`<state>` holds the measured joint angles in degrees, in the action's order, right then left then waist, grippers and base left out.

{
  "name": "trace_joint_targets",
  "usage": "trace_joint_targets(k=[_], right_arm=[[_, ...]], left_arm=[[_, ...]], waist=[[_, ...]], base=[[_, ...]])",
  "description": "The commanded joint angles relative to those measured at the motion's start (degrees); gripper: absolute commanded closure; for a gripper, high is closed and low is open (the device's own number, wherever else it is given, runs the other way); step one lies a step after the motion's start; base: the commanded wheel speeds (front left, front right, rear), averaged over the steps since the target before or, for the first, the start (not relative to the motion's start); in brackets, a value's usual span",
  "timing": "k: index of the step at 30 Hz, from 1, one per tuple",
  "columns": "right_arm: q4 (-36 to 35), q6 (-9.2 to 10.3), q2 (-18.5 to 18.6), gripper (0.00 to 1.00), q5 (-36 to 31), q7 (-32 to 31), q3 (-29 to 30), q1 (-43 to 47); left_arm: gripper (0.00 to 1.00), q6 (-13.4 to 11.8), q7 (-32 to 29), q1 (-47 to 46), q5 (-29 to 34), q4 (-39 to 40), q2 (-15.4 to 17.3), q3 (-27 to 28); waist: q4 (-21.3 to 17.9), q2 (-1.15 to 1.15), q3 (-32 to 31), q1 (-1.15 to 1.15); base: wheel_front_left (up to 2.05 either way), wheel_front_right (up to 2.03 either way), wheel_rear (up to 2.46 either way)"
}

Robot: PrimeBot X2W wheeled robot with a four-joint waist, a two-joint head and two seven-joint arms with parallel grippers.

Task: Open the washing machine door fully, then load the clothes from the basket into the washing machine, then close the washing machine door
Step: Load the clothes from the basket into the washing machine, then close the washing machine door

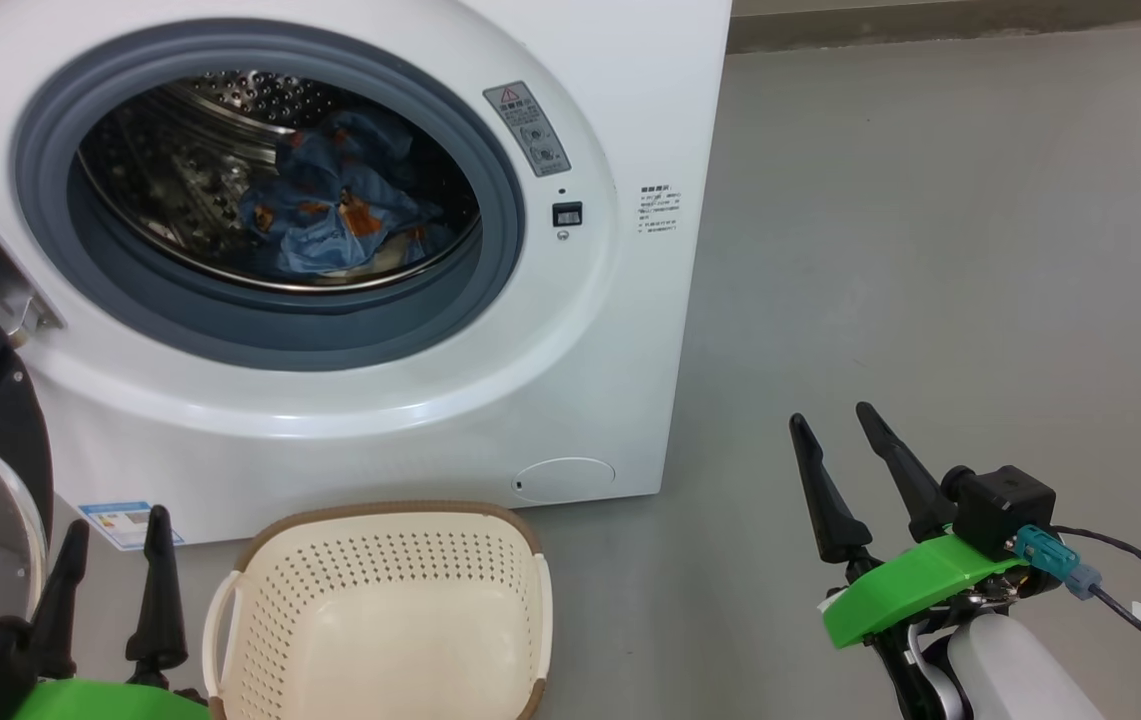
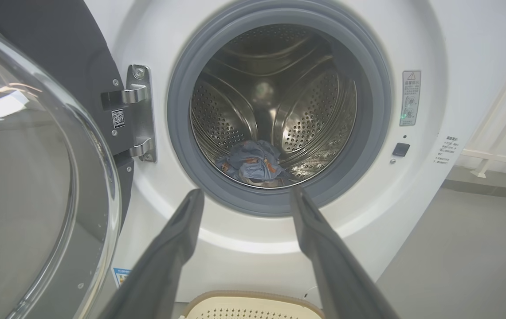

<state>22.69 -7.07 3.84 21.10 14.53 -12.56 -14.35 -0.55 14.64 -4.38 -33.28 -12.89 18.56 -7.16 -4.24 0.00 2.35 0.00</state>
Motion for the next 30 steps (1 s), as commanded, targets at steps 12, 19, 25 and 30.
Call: trace_joint_targets(k=[12, 19, 25, 30], right_arm=[[-1.0, -0.42, 0.1, 0.0, -0.2, 0.5, -1.3, -0.1], [-1.2, -0.42, 0.0, 0.0, -0.2, 0.5, -1.3, -0.2], [-1.2, -0.42, -0.1, 0.0, -0.3, 0.5, -1.1, -0.2], [-1.2, -0.42, -0.1, 0.0, -0.3, 0.5, -1.0, -0.2]], left_arm=[[0.0, 0.2, 0.3, -1.0, -0.4, 1.0, 1.3, 3.0], [0.0, 0.5, 0.3, -1.0, -0.5, 1.0, 1.4, 3.3], [0.0, 0.8, 0.3, -1.0, -0.9, 0.8, 1.3, 3.4], [0.0, 1.2, 0.4, -0.9, -1.1, 0.7, 1.2, 3.6]], waist=[[0.0, 0.0, 0.1, 0.0], [-0.3, 0.0, 0.4, 0.0], [-0.3, 0.0, 0.4, 0.0], [-0.3, 0.0, 0.3, 0.0]], base=[[0.0, 0.0, 0.0], [0.0, 0.0, 0.0], [0.0, 0.0, 0.0], [0.0, 0.0, 0.0]])
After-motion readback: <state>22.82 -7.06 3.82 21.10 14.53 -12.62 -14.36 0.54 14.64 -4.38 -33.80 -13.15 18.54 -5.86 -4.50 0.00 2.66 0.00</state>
